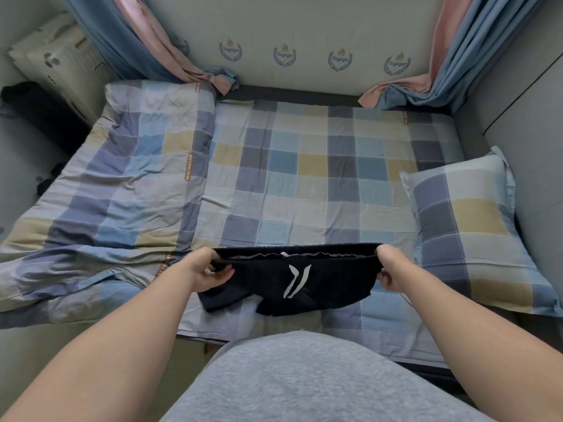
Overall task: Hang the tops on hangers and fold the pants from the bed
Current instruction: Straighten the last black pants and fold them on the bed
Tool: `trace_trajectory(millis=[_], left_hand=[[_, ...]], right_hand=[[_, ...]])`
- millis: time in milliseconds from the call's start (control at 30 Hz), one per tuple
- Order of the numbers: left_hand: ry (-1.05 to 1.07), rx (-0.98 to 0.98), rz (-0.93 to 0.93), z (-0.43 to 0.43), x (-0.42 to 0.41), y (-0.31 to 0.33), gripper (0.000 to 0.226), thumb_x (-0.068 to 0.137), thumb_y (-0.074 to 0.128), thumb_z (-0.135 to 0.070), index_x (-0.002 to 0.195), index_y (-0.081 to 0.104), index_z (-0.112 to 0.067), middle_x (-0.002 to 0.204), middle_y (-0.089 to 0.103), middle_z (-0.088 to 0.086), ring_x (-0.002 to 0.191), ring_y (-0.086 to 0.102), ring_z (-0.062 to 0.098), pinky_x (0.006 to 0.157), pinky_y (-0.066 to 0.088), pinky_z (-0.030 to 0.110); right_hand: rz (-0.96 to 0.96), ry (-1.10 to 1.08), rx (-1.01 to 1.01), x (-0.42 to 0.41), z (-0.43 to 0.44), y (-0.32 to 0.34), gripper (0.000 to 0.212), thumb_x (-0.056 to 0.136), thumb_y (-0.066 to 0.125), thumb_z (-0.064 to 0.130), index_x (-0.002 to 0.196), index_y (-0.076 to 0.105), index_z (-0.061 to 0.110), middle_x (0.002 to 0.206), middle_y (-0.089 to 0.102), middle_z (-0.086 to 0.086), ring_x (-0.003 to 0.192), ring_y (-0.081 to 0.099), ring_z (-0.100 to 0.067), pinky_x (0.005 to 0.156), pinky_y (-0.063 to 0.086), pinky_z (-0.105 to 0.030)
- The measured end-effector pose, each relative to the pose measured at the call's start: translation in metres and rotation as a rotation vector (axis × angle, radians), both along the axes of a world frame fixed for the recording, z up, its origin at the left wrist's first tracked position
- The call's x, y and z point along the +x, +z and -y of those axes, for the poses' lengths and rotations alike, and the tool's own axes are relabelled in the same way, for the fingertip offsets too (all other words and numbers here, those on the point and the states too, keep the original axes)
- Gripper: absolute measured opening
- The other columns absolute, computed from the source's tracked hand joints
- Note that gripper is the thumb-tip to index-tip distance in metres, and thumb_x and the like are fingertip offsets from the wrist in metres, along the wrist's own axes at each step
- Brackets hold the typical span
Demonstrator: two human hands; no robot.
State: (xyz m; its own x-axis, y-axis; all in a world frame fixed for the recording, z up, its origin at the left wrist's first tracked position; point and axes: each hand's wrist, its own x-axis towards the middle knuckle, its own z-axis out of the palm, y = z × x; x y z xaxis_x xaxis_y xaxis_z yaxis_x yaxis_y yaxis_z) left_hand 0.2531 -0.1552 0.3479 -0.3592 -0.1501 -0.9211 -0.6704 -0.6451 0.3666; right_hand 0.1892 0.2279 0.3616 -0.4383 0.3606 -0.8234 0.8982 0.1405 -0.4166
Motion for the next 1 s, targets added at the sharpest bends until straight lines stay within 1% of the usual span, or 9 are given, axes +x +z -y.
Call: trace_trajectory(millis=[67, 167, 333, 433, 533, 633, 767, 867, 1000], left_hand=[[-0.020, 0.068, -0.005, 0.004, 0.000, 0.005, 0.009, 0.093, 0.047, 0.001, 0.100, 0.051, -0.001, 0.109, 0.048, 0.019, 0.076, 0.058, 0.027, 0.063, 0.057, 0.036], [-0.088, 0.102, -0.003, 0.010, -0.004, 0.012, 0.019, 0.083, 0.070, -0.018, 0.094, 0.056, -0.010, 0.094, 0.055, 0.012, 0.065, 0.055, 0.021, 0.055, 0.058, 0.033], [-0.107, 0.161, -0.002, 0.009, -0.019, 0.028, 0.061, 0.057, 0.092, -0.053, 0.095, 0.061, -0.016, 0.073, 0.062, 0.003, 0.055, 0.052, 0.013, 0.045, 0.046, 0.022], [-0.008, 0.254, -0.131, 0.008, -0.029, 0.037, 0.068, 0.055, 0.094, -0.045, 0.103, 0.058, -0.014, 0.082, 0.063, 0.005, 0.070, 0.055, 0.013, 0.051, 0.050, 0.022], [0.003, 0.302, -0.312, 0.008, -0.036, 0.048, 0.048, 0.071, 0.085, -0.013, 0.112, 0.060, -0.007, 0.111, 0.062, 0.009, 0.085, 0.058, 0.014, 0.066, 0.058, 0.029], [-0.163, 0.002, -0.455, 0.003, -0.051, 0.059, 0.030, 0.081, 0.069, 0.011, 0.109, 0.064, 0.002, 0.115, 0.068, 0.019, 0.088, 0.073, 0.021, 0.073, 0.061, 0.031], [-0.312, -0.676, -0.571, -0.006, -0.083, 0.095, 0.007, 0.091, 0.072, -0.009, 0.098, 0.069, -0.007, 0.094, 0.074, 0.012, 0.083, 0.075, 0.024, 0.071, 0.062, 0.034], [-0.377, -1.114, -0.594, -0.002, -0.109, 0.137, 0.016, 0.094, 0.068, -0.032, 0.088, 0.066, -0.017, 0.083, 0.071, 0.003, 0.077, 0.071, 0.028, 0.070, 0.057, 0.042], [-0.353, -1.490, -0.652, 0.009, -0.142, 0.194, 0.028, 0.096, 0.061, -0.042, 0.102, 0.067, -0.016, 0.105, 0.067, 0.012, 0.101, 0.059, 0.036, 0.084, 0.047, 0.043]], right_hand=[[0.015, -0.015, -0.080, -0.002, -0.002, 0.002, 0.016, 0.093, 0.035, 0.012, 0.090, 0.050, 0.018, 0.073, 0.046, -0.005, 0.045, 0.041, -0.012, 0.033, 0.025, -0.012], [-0.005, -0.136, -0.338, -0.009, -0.003, 0.011, 0.013, 0.096, 0.037, 0.006, 0.090, 0.048, 0.010, 0.075, 0.047, -0.008, 0.033, 0.048, -0.011, 0.031, 0.036, -0.014], [-0.207, -0.347, -0.746, -0.017, -0.011, 0.037, 0.008, 0.093, 0.059, 0.000, 0.101, 0.057, 0.001, 0.102, 0.063, -0.018, 0.082, 0.074, -0.029, 0.071, 0.063, -0.039], [-0.333, -0.346, -0.863, -0.021, -0.014, 0.045, 0.025, 0.093, 0.054, -0.008, 0.114, 0.053, 0.004, 0.120, 0.060, -0.020, 0.111, 0.068, -0.034, 0.094, 0.056, -0.046], [-0.456, -0.131, -0.669, -0.026, -0.011, 0.050, 0.029, 0.092, 0.046, -0.019, 0.111, 0.059, -0.002, 0.115, 0.066, -0.021, 0.109, 0.069, -0.032, 0.088, 0.058, -0.042], [-0.605, 0.017, -0.382, -0.036, -0.005, 0.062, 0.020, 0.095, 0.055, -0.010, 0.110, 0.064, -0.001, 0.109, 0.070, -0.020, 0.089, 0.075, -0.026, 0.072, 0.060, -0.032], [-0.853, 0.314, 0.079, -0.063, 0.003, 0.096, 0.007, 0.094, 0.069, 0.016, 0.088, 0.065, 0.017, 0.087, 0.072, -0.007, 0.056, 0.070, -0.016, 0.058, 0.054, -0.032], [-1.045, 0.470, 0.356, -0.086, 0.008, 0.136, 0.025, 0.092, 0.070, 0.033, 0.076, 0.054, 0.023, 0.071, 0.065, 0.003, 0.062, 0.062, -0.021, 0.060, 0.048, -0.037], [-1.255, 0.547, 0.538, -0.114, 0.014, 0.199, 0.026, 0.094, 0.066, 0.039, 0.083, 0.051, 0.021, 0.076, 0.062, -0.001, 0.075, 0.058, -0.027, 0.065, 0.047, -0.041]])
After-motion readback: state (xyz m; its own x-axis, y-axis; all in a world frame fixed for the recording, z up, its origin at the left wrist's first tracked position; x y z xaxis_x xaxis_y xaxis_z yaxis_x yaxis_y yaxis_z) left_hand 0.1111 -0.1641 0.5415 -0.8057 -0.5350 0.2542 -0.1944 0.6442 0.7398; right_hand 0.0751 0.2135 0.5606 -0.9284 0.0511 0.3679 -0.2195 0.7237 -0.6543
